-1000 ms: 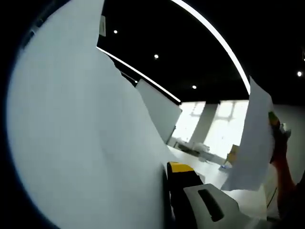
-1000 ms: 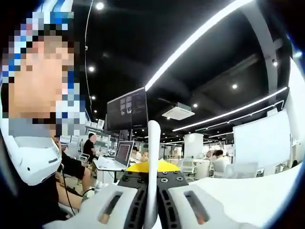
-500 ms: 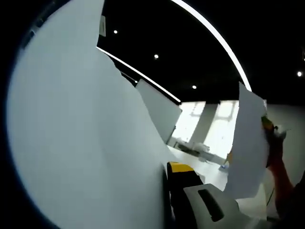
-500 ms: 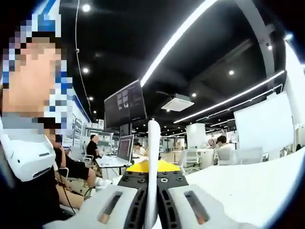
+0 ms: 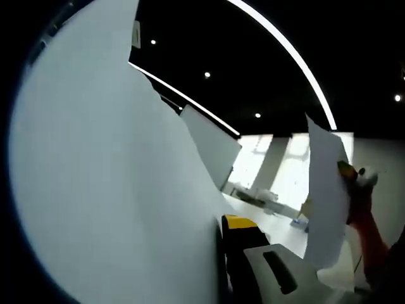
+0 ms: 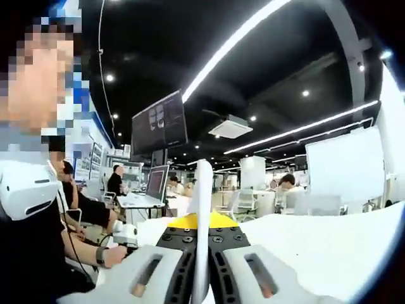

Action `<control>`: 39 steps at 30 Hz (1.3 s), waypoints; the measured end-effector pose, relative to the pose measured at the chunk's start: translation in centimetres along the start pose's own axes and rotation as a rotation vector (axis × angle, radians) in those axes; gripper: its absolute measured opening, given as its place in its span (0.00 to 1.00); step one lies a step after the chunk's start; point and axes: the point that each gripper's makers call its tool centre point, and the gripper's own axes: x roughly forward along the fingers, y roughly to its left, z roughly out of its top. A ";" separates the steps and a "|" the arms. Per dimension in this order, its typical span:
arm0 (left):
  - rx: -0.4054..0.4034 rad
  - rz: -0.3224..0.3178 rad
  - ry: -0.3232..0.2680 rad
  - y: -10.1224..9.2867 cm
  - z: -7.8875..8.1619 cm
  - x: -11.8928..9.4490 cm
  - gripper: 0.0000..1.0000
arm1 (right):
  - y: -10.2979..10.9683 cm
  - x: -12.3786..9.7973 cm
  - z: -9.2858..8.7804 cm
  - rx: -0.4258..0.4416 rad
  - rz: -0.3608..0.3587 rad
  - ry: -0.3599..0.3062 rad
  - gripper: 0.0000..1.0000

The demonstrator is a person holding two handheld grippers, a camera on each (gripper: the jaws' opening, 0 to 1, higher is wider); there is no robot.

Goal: Organize the stack of printing papers by aligning and flattening the scattered papers on the table

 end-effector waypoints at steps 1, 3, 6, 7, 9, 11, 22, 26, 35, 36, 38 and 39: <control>0.001 0.000 0.001 0.0 0.0 0.0 0.10 | -0.1 0.2 -0.2 -0.003 -0.002 0.008 0.00; 0.006 0.000 0.003 0.0 0.0 0.0 0.10 | -0.2 0.5 -0.5 -0.005 0.000 0.016 0.00; 0.007 0.000 0.004 -0.1 -0.1 0.0 0.10 | -0.5 0.9 -0.9 -0.007 -0.002 0.018 0.00; 0.007 0.000 0.004 -0.1 -0.1 0.0 0.10 | -0.7 1.0 -1.0 -0.006 -0.008 0.021 0.00; 0.009 0.000 0.004 -0.1 -0.1 0.0 0.10 | -1.2 1.2 -1.2 0.003 -0.021 0.025 0.00; 0.010 0.001 0.005 -0.1 -0.1 0.0 0.10 | -1.7 1.3 -1.4 0.009 -0.036 0.031 0.00; 0.014 -0.001 0.008 -0.2 -0.1 0.0 0.11 | -3.0 2.2 -4.4 0.028 -0.057 0.147 0.00; 0.014 -0.002 0.008 -0.3 -0.1 0.0 0.11 | -3.1 2.5 -4.4 0.027 -0.054 0.154 0.00; 0.013 -0.002 0.008 -0.3 -0.1 0.0 0.11 | -3.7 3.3 -4.5 -0.021 -0.052 0.170 0.00; 0.013 -0.002 0.008 -0.3 -0.1 0.0 0.11 | -3.8 3.4 -4.7 -0.035 -0.053 0.179 0.00; 0.014 -0.002 0.008 -0.3 -0.2 0.1 0.11 | -3.8 3.6 -5.2 -0.057 -0.052 0.207 0.00; 0.014 -0.003 0.008 -0.3 -0.2 0.1 0.11 | -3.8 3.7 -5.3 -0.061 -0.051 0.212 0.00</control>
